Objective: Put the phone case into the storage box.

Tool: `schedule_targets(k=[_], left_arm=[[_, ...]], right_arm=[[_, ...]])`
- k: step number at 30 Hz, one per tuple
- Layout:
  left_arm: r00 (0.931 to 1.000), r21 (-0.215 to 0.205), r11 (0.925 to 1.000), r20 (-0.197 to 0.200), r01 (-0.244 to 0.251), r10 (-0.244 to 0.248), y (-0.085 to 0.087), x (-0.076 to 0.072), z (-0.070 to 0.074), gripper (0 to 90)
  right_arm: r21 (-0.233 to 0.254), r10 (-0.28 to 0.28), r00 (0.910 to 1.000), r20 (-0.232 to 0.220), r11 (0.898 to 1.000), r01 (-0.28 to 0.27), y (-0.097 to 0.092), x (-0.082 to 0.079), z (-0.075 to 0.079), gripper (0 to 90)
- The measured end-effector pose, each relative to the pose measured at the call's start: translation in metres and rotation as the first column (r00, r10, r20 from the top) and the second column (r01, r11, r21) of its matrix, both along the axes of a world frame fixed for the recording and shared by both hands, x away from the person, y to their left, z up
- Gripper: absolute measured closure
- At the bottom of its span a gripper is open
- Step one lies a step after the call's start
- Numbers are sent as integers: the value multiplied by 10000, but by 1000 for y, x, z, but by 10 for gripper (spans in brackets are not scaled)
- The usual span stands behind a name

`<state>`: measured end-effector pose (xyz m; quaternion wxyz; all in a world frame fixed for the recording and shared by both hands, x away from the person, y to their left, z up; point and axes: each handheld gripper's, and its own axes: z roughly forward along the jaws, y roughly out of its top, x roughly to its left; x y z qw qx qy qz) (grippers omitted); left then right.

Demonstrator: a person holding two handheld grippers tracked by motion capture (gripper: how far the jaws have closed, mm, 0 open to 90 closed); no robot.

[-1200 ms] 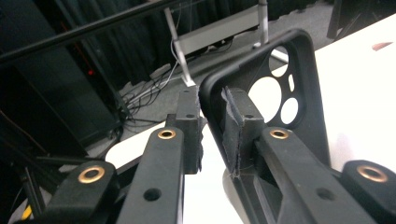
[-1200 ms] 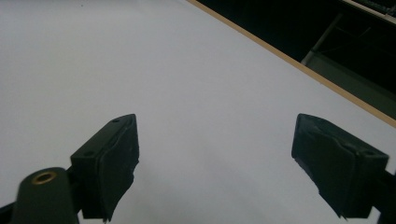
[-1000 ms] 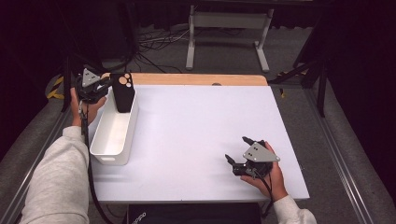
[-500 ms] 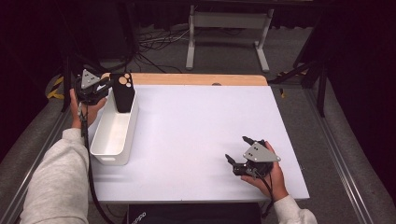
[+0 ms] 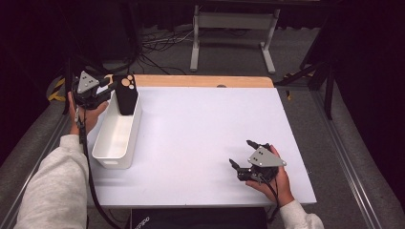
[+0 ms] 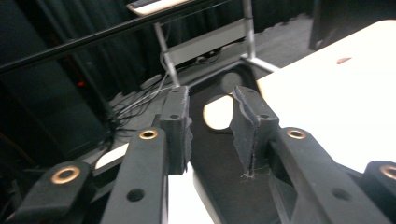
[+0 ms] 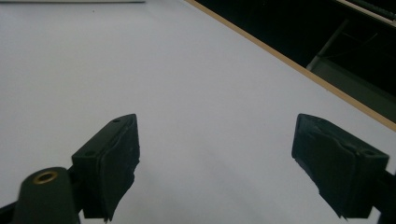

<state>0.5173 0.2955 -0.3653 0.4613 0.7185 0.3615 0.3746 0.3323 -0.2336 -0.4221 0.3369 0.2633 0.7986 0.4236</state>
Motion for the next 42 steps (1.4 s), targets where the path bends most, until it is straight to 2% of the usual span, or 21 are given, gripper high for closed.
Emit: schedule_targets(k=[2,4,5,10,14,15,17,18,21,24,29,32,40,42], left_arm=[[9999,-24,9999,100,-100,100,0,-3,0,642],[10000,-241,9997,94,31,-29,1,-5,0,602],[9999,-173,9998,163,-25,28,2,-7,1,589],[9995,-467,9987,253,186,-175,4,-13,1,542],[9997,-292,9994,194,159,-153,4,-16,0,433],[9997,-181,9998,245,22,-18,4,-18,1,408],[9997,-245,9997,260,42,-35,4,-19,1,348],[9997,-372,9992,223,146,-137,4,-21,1,348],[9997,-253,9995,183,162,-158,1,-25,2,248],[9995,-222,9994,157,260,-256,-1,-30,4,188],[9988,-424,9982,247,433,-422,-2,-40,9,97],[9984,-450,9976,247,522,-511,-3,-44,11,82],[9948,-1047,9895,318,999,-971,-7,-56,15,56],[9939,-993,9891,282,1085,-1062,-8,-59,16,49]], right_arm=[[24,1,10000,-9,10000,-1,0,0,0,159],[28,-15,10000,-2,10000,15,0,0,0,158],[57,-15,10000,5,10000,15,0,0,0,158],[128,-7,10000,-53,9999,8,1,1,0,158],[89,2,10000,-10,10000,-2,2,1,0,158],[112,8,10000,-46,9999,-8,2,1,0,158],[104,13,10000,-44,9999,-12,2,1,0,158],[128,29,10000,-19,9999,-29,3,1,0,158],[156,37,10000,14,9999,-37,3,1,1,153],[158,43,10000,39,9999,-43,3,1,1,151],[166,115,9999,61,9998,-116,3,0,3,148],[214,117,9999,87,9997,-119,2,-1,4,148],[249,91,9999,105,9996,-93,0,-1,5,148],[266,91,9999,106,9996,-93,0,-1,6,147]])
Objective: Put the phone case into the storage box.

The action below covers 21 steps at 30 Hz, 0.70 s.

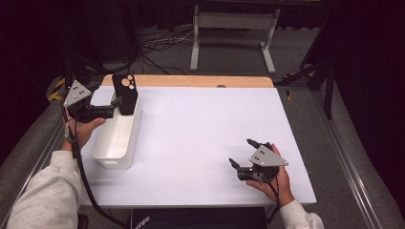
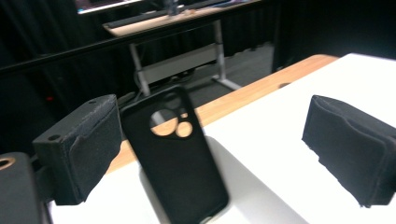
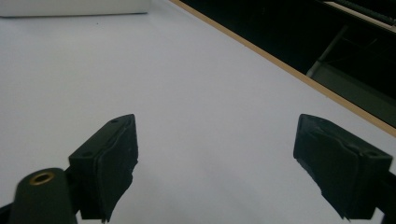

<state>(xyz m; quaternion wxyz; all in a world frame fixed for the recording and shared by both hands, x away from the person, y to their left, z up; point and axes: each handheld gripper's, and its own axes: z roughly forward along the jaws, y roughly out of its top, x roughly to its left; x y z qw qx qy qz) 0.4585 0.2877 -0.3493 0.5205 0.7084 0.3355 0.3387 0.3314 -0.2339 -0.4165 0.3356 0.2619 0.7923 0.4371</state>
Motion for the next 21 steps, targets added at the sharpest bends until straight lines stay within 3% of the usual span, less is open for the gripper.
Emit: schedule_targets(k=[7,21], left_arm=[[9983,-218,9983,216,538,-533,-2,-13,1,35],[9951,42,9962,465,867,-868,-13,-30,0,48]], right_arm=[[51,20,10000,3,10000,-20,1,0,0,144],[62,64,9999,92,10000,-64,3,0,-1,142]])
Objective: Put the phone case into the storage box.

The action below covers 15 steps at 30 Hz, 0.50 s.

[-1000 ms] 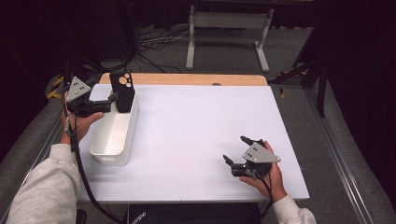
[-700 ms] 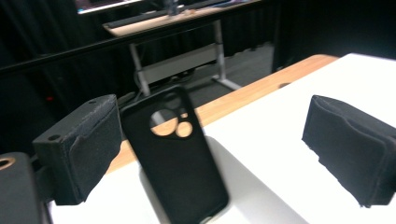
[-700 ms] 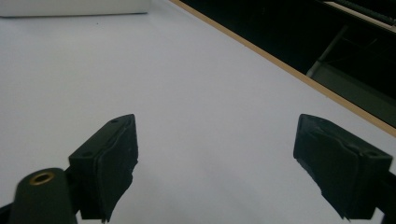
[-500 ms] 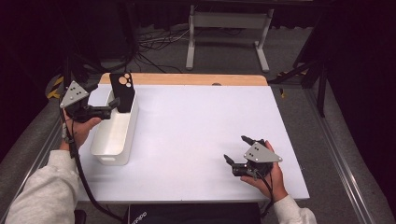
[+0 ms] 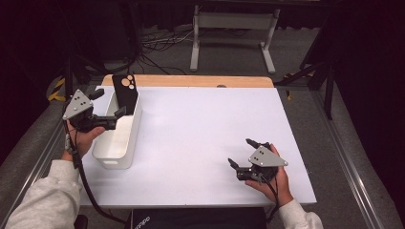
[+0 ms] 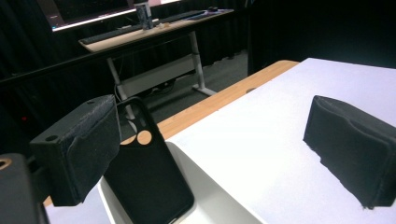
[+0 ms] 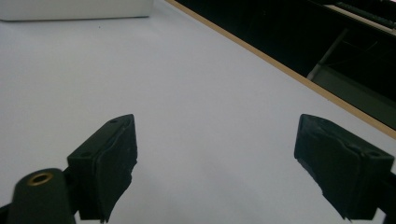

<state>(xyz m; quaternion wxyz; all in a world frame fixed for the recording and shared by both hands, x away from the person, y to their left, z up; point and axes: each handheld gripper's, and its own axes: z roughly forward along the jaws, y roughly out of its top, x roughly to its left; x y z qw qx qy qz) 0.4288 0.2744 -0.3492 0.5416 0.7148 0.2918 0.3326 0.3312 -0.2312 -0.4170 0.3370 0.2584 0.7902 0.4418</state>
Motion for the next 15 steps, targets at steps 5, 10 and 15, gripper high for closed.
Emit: schedule_targets(k=[5,10,15], left_arm=[[10000,19,10000,-19,83,-83,-5,-6,-2,51],[9996,66,9996,99,268,-269,-10,-12,-2,55],[9991,95,9992,213,376,-378,-15,-18,0,56]], right_arm=[[9,15,10000,-9,10000,-15,1,0,-1,140],[-51,15,10000,-57,10000,-16,1,1,-3,140],[-13,-29,10000,-74,10000,29,0,0,-3,140]])
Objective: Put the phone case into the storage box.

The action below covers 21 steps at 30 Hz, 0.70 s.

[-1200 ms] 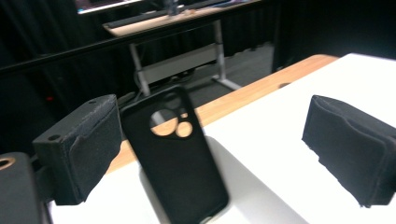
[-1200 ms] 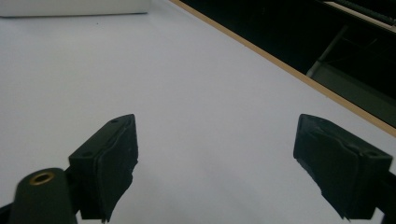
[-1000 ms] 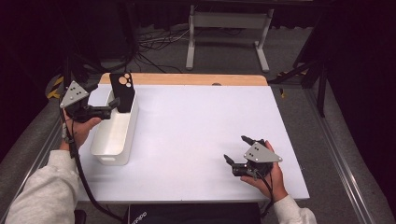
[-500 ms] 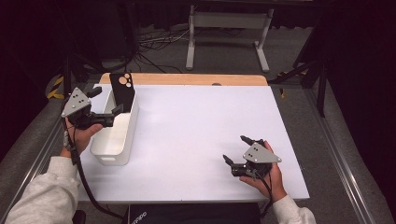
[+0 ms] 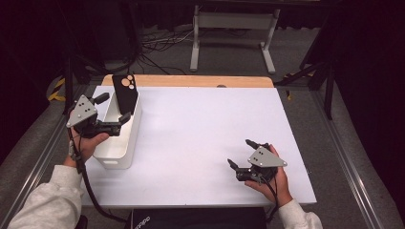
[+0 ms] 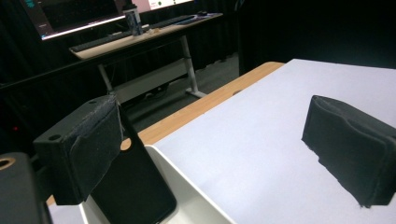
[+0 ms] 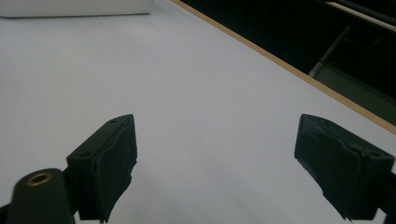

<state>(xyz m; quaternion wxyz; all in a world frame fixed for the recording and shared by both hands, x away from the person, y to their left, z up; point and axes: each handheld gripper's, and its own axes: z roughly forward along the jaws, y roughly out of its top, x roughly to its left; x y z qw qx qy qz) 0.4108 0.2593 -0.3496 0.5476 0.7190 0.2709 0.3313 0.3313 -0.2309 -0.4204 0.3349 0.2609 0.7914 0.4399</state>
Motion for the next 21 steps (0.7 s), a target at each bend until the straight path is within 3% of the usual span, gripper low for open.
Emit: schedule_targets(k=[6,21], left_arm=[[9999,-156,9998,-12,141,-141,-2,-9,-1,58],[9989,-85,9989,54,460,-460,-15,-23,-1,57]], right_arm=[[-38,22,10000,-67,10000,-22,-1,-1,-1,140],[-44,-5,10000,8,10000,5,0,-2,0,140]])
